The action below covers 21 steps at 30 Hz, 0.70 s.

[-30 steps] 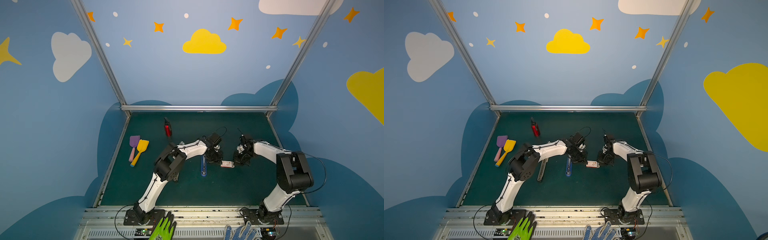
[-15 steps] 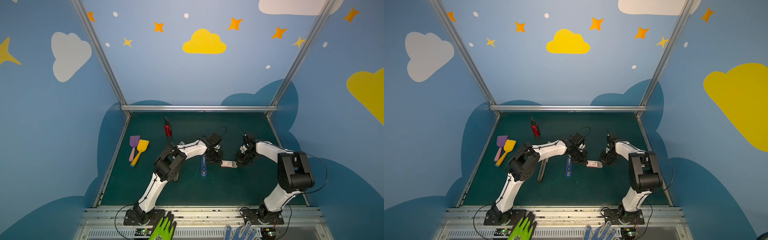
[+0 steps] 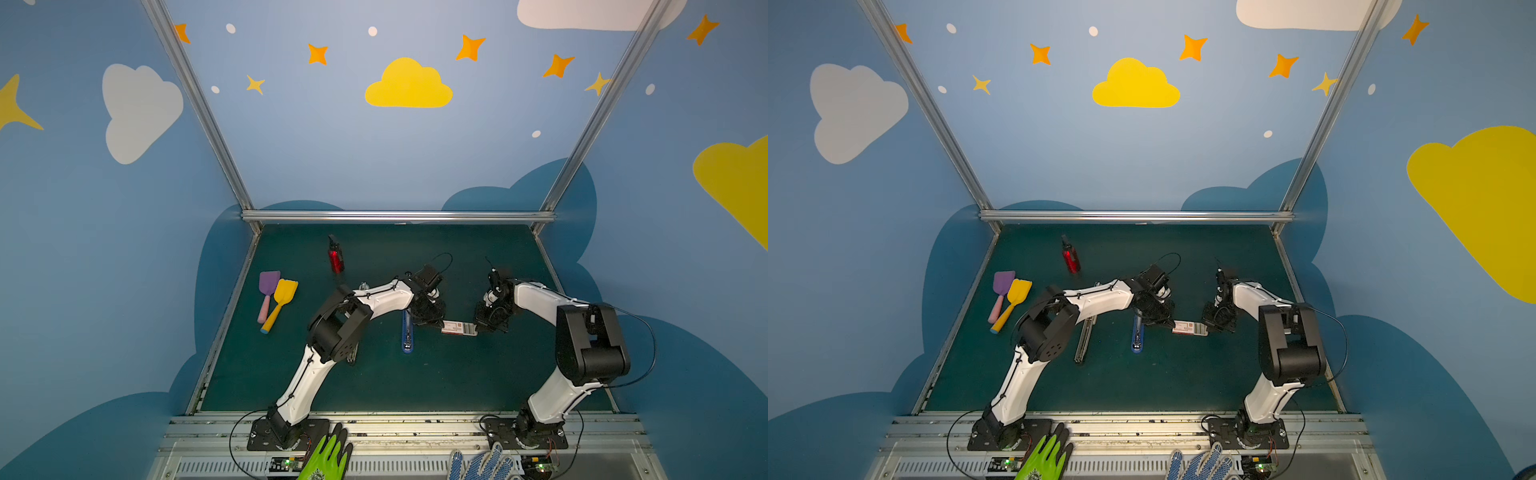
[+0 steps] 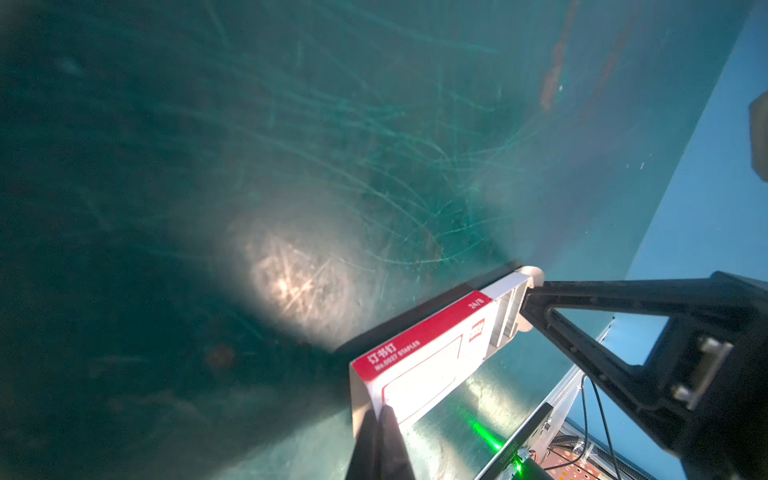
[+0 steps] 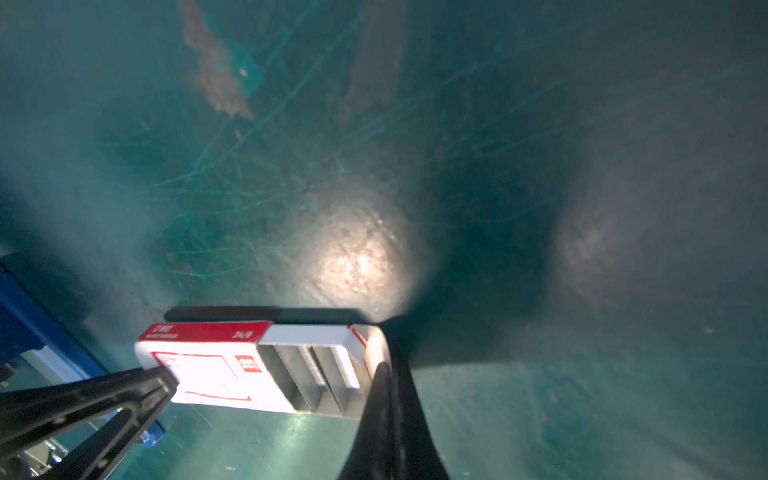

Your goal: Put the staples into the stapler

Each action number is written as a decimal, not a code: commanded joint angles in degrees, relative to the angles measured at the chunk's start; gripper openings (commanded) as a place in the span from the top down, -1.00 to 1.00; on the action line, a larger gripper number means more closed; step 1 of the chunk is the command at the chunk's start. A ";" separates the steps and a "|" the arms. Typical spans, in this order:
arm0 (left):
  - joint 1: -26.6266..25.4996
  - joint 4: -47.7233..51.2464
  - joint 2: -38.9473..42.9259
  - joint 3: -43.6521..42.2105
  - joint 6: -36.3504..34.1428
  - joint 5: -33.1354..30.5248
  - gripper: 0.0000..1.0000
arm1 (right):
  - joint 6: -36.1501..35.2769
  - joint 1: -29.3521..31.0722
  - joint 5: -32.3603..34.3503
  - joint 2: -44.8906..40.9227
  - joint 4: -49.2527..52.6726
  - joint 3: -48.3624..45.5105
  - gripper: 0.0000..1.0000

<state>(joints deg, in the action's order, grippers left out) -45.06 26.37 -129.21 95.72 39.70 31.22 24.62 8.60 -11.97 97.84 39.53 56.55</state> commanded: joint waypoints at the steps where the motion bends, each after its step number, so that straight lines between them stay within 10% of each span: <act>1: 0.16 0.62 1.85 -0.89 0.03 0.33 0.92 | 0.17 -0.34 0.31 0.35 2.17 0.34 1.00; 21: 0.10 1.57 1.76 -0.33 -0.68 -0.01 0.92 | -0.43 -0.60 0.67 1.36 3.83 2.24 1.00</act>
<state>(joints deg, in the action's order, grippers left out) -45.06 26.46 -129.21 95.72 39.64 31.42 24.56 8.40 -11.94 98.50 41.32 57.23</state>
